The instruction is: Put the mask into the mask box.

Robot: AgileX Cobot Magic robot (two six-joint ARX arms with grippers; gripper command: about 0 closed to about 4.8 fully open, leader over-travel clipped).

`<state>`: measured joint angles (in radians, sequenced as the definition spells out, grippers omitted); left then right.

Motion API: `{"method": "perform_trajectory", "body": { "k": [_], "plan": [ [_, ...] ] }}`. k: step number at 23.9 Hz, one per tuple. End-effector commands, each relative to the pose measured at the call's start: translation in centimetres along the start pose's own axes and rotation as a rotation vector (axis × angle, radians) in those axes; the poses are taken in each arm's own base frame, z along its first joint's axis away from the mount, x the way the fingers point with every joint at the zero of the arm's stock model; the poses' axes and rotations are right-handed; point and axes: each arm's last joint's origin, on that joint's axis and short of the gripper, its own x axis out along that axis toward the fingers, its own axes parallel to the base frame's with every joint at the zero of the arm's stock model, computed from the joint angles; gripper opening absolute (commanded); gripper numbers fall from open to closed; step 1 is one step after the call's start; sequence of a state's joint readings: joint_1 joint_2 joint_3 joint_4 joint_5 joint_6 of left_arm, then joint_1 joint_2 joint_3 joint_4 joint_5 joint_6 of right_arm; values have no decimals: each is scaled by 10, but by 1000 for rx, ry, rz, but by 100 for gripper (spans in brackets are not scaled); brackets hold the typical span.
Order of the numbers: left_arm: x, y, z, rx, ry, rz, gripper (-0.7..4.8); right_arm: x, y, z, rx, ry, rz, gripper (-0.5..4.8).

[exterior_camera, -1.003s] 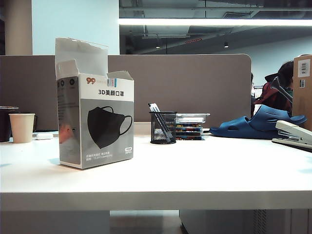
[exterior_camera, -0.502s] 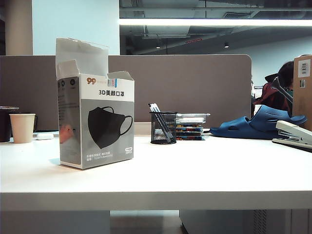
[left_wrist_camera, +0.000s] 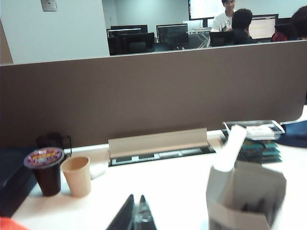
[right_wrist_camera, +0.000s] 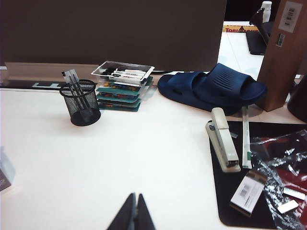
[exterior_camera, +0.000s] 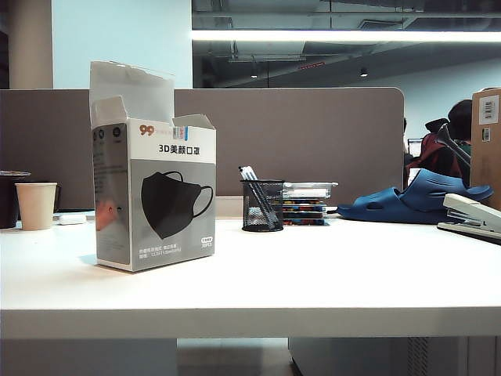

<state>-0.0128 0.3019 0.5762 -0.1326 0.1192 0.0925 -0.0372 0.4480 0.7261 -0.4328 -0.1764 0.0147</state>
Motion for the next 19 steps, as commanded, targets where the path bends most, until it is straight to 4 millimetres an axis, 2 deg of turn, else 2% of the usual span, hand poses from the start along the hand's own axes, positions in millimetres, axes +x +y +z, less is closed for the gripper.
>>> {"method": "perform_trajectory", "body": {
  "k": [1,6,12,16,19],
  "plan": [
    [-13,-2,-7,-6,32,5,-6,-8,1,-12,14,-30,2,-6],
    [-28,-4,-10,1,1,16,-6,-17,3,-31,35,-43,2,-6],
    [-40,-8,-36,-4,-34,18,-6,-26,4,-53,31,-80,4,-6],
    [-33,-8,-52,-24,-8,18,-6,-27,4,-69,26,-107,3,-6],
    [-25,-8,-70,-26,12,43,-6,-19,2,-87,23,-130,4,-6]
  ]
}}
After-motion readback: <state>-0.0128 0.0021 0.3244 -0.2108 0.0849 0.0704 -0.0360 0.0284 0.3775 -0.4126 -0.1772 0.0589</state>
